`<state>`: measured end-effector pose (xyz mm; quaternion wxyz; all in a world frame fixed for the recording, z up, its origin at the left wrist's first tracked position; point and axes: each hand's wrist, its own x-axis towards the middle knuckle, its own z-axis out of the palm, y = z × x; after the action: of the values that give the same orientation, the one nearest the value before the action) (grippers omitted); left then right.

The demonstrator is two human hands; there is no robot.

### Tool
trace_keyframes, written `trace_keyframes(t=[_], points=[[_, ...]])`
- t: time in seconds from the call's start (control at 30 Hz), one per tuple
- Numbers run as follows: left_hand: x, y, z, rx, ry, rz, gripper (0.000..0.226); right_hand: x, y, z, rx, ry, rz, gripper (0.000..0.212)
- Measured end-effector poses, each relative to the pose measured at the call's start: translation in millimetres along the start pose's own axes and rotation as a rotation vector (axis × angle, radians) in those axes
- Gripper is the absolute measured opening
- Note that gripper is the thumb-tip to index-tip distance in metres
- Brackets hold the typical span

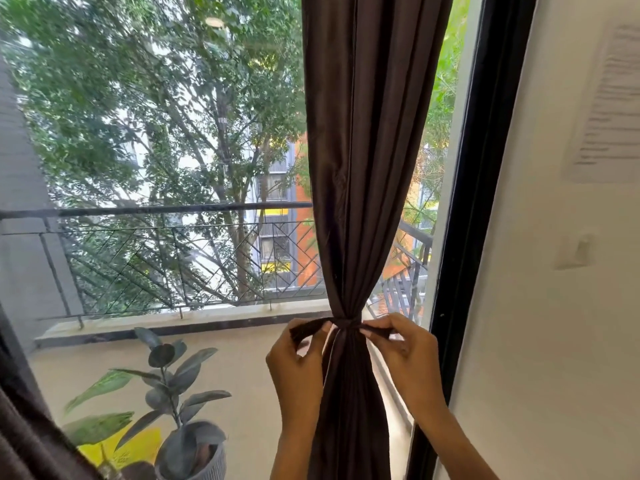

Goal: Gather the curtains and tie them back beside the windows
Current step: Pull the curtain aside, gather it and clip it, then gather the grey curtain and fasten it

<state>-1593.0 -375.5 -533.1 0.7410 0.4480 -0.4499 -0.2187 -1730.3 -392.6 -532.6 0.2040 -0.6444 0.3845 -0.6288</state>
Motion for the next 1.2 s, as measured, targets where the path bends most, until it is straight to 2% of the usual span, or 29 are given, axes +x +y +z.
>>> trace_keyframes(t=[0.1,0.2,0.33,0.43,0.5,0.57,0.77,0.93,1.1,1.2], points=[[4.1,0.4,1.3,0.017,-0.205,0.067,0.013,-0.2,1.6,-5.8,-0.019,-0.017,-0.021,0.018],[3.7,5.2,4.3,0.033,-0.245,0.132,0.011,0.3,2.0,-7.6,-0.047,-0.02,-0.029,0.019],[-4.8,2.0,7.5,0.086,-0.131,0.157,0.016,-2.8,2.9,-8.6,-0.051,0.008,-0.006,0.022],[-18.9,0.6,11.2,0.212,0.057,0.269,0.025,-7.9,1.4,-13.8,-0.039,0.033,0.027,0.026],[-36.1,1.8,17.5,0.249,0.173,0.343,0.022,-13.7,2.2,-23.7,-0.038,0.058,0.055,0.025],[-55.0,1.8,27.1,0.263,0.184,0.417,0.018,-19.0,3.8,-37.3,-0.061,0.096,0.069,0.02],[-100.5,-3.1,96.1,0.352,-0.202,0.478,0.015,-29.9,28.0,-113.7,-0.421,0.291,0.04,0.014],[-134.0,-1.3,198.4,0.367,-0.464,0.589,0.022,-30.6,49.6,-222.5,-0.811,0.485,-0.042,0.018],[-186.3,21.8,339.0,0.259,-0.626,0.696,0.024,-11.9,66.0,-370.6,-0.992,0.608,-0.104,0.023],[-223.9,36.3,424.9,0.224,-0.65,0.746,0.022,2.3,74.9,-462.4,-1.073,0.677,-0.16,0.024]])
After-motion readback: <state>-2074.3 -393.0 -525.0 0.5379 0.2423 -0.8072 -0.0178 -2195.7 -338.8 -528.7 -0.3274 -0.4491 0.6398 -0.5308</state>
